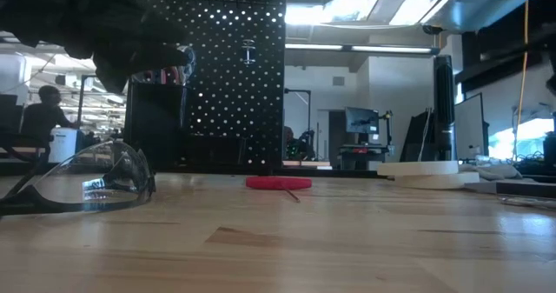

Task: Hang tools onto peg board
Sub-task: Put the C-clamp on the peg board

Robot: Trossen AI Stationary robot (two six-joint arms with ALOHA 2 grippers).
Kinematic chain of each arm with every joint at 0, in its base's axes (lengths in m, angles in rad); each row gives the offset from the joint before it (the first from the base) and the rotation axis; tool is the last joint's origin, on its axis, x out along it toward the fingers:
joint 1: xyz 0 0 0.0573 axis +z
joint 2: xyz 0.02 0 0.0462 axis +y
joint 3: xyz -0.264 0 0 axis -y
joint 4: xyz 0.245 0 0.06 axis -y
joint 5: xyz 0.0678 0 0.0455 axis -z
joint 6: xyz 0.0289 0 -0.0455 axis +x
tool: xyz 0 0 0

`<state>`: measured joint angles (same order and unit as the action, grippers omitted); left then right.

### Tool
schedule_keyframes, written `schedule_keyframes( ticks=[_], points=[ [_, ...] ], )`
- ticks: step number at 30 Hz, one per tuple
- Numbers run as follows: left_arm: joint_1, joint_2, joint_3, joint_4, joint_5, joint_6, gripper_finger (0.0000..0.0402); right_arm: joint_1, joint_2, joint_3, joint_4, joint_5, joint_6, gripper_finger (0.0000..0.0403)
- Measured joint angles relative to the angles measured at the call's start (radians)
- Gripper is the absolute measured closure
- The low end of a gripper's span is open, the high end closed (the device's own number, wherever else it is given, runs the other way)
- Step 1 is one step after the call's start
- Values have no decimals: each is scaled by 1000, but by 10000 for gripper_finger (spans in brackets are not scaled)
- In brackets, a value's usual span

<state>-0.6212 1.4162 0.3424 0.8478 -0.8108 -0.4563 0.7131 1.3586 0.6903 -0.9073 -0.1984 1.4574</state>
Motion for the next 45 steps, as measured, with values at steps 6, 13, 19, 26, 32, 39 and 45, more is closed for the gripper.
schedule_keyframes(
  ticks=[6,13,19,26,32,39,45],
  points=[
    [0,0,0,-4,0,0,251,0,-3,-62,72,22,26,210],
    [2,0,0,-10,0,0,251,0,-1,-52,73,21,12,294],
    [2,0,0,-25,0,-9,251,0,-1,-51,65,65,0,357],
    [2,0,0,-25,0,-15,251,0,-1,-48,55,75,2,361],
    [2,0,0,-25,0,-15,251,0,4,31,-35,93,-51,362],
    [2,0,0,-25,-4,-15,251,0,3,129,-138,110,-103,362],
    [2,0,0,-22,-4,-16,251,0,3,199,-201,200,-131,363]
  ],
)
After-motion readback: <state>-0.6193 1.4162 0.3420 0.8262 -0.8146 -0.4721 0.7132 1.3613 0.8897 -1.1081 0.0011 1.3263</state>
